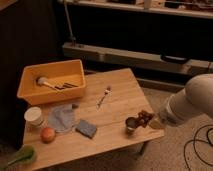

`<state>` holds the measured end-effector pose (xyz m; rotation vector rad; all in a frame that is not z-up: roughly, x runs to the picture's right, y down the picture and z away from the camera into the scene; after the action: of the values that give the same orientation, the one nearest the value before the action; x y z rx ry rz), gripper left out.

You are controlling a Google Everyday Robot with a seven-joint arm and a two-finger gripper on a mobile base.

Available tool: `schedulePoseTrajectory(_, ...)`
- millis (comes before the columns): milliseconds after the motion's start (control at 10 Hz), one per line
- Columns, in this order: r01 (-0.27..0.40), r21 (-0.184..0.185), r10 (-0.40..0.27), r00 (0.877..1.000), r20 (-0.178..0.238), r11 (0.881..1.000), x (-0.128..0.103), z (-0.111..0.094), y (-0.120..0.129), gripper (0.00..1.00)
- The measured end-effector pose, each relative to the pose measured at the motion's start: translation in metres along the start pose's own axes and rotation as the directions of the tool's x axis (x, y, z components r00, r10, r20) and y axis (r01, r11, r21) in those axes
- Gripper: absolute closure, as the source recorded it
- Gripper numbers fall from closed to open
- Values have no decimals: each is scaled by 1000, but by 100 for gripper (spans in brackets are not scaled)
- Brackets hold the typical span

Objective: Place grapes in metal cup

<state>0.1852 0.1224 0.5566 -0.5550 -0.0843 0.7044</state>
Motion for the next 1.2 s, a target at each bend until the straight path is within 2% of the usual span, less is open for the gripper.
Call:
schedulePoseTrajectory(200, -20, 16, 20, 1000, -16, 1000, 9, 15, -8, 100)
schedulePoseTrajectory(400, -35, 28, 35, 999, -23, 999, 25, 12, -17, 100)
schedulePoseTrajectory(800, -49, 26, 50, 998, -36, 998, 20, 23, -24, 100)
schedulePoseTrajectory(1200, -53, 36, 55, 998, -39, 998, 19, 20, -28, 100)
